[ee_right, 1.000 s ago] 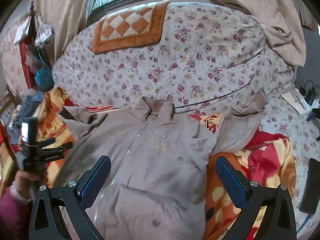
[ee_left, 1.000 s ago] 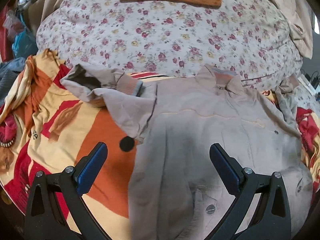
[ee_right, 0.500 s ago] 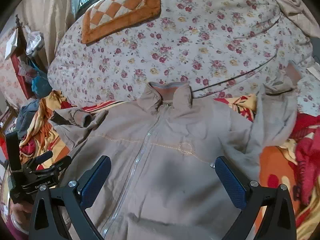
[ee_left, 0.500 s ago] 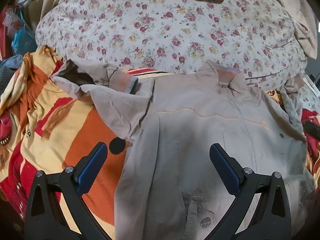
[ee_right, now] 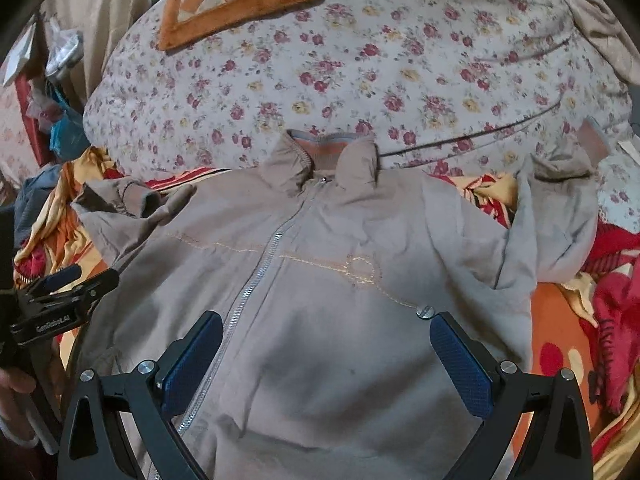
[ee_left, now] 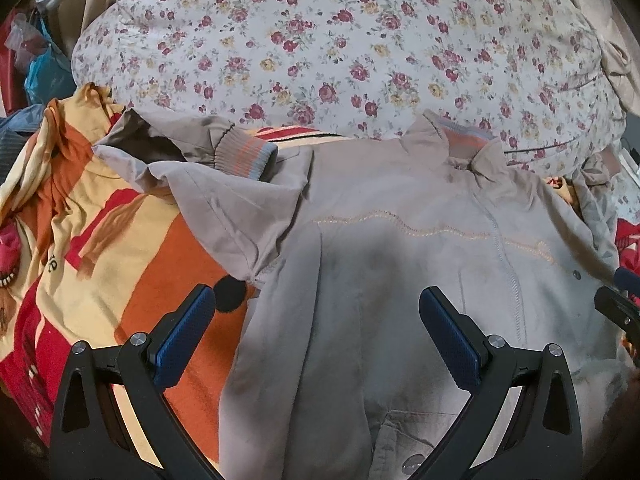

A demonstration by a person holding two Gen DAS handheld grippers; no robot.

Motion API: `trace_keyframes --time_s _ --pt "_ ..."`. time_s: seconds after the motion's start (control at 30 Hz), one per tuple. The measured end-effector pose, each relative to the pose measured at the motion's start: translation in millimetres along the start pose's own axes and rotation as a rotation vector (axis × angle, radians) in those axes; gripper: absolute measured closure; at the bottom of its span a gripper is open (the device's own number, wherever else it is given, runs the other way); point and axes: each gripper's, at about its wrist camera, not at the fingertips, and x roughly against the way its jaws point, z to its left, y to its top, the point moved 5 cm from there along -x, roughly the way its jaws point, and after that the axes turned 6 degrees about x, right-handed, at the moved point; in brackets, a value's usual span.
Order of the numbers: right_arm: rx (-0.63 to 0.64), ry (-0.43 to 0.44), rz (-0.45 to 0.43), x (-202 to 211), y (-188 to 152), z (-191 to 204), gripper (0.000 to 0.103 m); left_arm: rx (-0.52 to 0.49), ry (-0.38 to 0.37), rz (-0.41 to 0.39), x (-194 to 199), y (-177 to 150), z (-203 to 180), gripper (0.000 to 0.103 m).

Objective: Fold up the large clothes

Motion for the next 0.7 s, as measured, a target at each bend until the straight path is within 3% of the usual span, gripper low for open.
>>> trace_keyframes --time_s 0.47,0.7 --pt "0.021 0.025 0.025 -8.5 -6.3 11.4 0.000 0.041 0.014 0.006 -2.3 5.4 9.5 0.001" --pt "-0.005 0.088 0.034 -5.7 -6.5 15.1 0.000 0.171 -0.065 -0.012 11.6 64.5 41.6 0.001"
